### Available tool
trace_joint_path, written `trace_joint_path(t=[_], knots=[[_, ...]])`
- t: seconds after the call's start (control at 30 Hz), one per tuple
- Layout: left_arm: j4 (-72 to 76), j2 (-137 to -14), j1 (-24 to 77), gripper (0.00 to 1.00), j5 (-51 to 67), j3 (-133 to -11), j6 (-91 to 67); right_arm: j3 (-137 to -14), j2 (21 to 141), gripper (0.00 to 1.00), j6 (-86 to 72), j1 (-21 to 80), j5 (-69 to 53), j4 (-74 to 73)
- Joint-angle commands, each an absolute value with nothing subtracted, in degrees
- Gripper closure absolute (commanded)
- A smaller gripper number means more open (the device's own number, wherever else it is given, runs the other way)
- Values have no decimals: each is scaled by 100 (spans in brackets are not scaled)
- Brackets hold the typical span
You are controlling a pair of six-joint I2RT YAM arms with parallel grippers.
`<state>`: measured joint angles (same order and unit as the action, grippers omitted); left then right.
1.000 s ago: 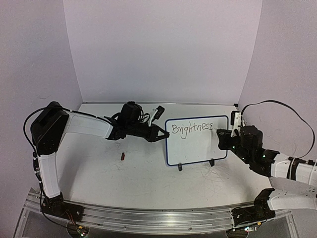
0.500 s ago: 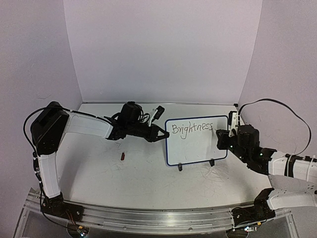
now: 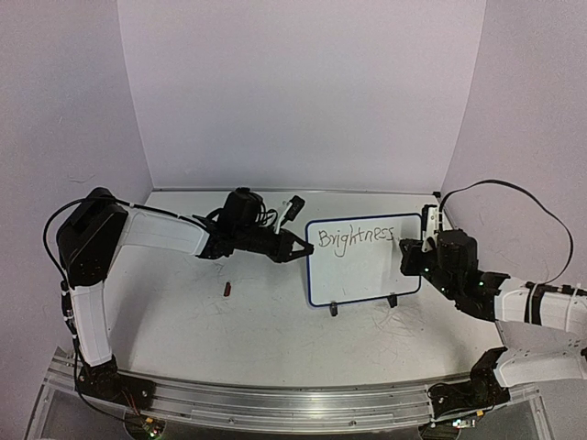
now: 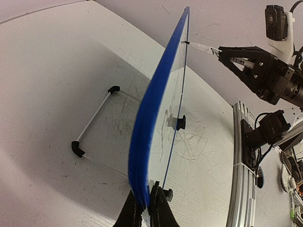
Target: Write a sentence on the whiteboard
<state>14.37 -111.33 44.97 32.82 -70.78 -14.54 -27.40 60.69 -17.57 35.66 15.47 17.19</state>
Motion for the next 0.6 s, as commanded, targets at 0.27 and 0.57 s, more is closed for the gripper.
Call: trace_joint_path(t=[0.27, 0.57], knots=[[848, -11113, 4518, 100, 2753, -7005, -1186, -2752, 5836, 100, -1831, 3542, 1715, 1490], [847, -11095, 4518, 100, 2728, -6987, -1196, -2717, 5791, 100, -1965, 3542, 1434, 1476]])
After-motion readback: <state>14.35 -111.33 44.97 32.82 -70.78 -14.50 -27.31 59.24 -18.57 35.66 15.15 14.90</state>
